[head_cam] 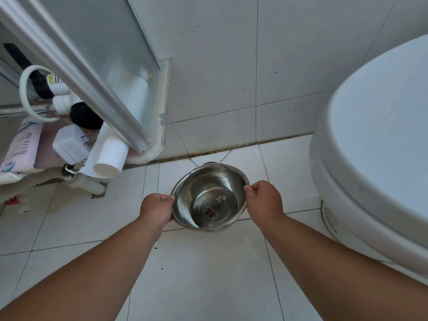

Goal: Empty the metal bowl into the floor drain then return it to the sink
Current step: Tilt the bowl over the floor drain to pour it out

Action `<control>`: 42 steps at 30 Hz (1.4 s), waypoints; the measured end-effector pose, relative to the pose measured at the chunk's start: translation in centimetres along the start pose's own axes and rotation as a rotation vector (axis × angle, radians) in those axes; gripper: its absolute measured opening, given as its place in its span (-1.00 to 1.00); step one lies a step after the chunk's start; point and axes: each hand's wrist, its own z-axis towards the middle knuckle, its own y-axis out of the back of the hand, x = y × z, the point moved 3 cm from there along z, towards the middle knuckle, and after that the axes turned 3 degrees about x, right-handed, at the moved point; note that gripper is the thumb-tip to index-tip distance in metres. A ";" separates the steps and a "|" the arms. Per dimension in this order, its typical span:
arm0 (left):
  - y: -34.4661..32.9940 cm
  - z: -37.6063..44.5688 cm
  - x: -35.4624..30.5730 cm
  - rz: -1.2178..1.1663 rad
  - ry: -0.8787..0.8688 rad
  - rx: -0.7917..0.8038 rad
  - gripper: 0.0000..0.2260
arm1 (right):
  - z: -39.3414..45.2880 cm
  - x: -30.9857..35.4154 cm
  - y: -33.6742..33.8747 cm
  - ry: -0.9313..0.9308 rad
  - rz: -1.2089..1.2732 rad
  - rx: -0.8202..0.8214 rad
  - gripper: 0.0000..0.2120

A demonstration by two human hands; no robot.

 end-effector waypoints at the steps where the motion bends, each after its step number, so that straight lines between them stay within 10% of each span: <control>1: -0.1 0.0 0.1 -0.001 -0.001 -0.001 -0.86 | 0.0 0.0 0.0 -0.001 -0.002 0.001 -0.72; 42: -0.6 1.2 -0.2 0.043 0.010 0.030 -0.71 | 0.9 0.0 -0.4 -0.023 -0.004 -0.009 -0.69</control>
